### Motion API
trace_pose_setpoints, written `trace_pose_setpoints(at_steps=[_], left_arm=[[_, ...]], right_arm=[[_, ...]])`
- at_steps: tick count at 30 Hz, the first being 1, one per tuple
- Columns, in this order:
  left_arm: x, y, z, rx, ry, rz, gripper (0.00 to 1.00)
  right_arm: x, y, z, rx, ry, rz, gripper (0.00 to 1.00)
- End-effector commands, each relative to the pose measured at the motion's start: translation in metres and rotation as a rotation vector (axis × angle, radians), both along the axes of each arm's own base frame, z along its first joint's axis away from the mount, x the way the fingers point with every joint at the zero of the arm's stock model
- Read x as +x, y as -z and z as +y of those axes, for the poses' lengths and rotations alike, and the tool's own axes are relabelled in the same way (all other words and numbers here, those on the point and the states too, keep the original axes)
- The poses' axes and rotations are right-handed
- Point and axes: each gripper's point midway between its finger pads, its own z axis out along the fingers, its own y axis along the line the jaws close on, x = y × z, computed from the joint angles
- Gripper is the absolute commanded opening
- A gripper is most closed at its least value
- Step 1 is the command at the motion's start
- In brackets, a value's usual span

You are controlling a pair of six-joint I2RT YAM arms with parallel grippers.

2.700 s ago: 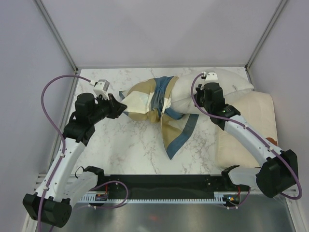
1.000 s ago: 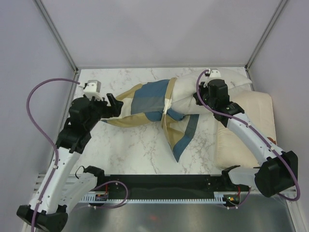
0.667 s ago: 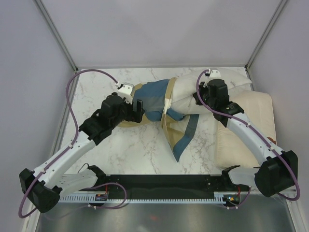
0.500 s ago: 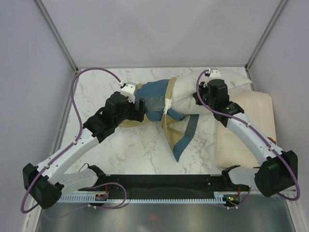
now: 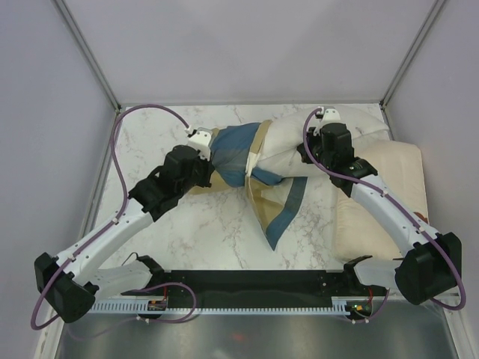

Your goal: Remove the pillowcase from the pillow

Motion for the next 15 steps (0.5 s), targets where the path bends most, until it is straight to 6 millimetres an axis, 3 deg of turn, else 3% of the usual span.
trace_pose_setpoints(at_steps=[1,3,9,15], left_arm=[[-0.001,-0.022,0.043,0.070,-0.133,-0.051,0.11],[-0.003,-0.023,0.063,0.078,-0.183,-0.043,0.02],[-0.004,-0.025,0.116,0.056,-0.320,-0.039,0.02],[-0.010,-0.033,0.153,0.042,-0.432,-0.060,0.02]], right_arm=[[0.013,-0.014,-0.017,-0.011,0.087,-0.061,0.00],[0.015,-0.018,-0.018,-0.013,0.091,-0.066,0.00],[0.018,-0.025,-0.023,-0.014,0.113,-0.078,0.00],[0.020,-0.028,-0.030,-0.017,0.129,-0.077,0.00]])
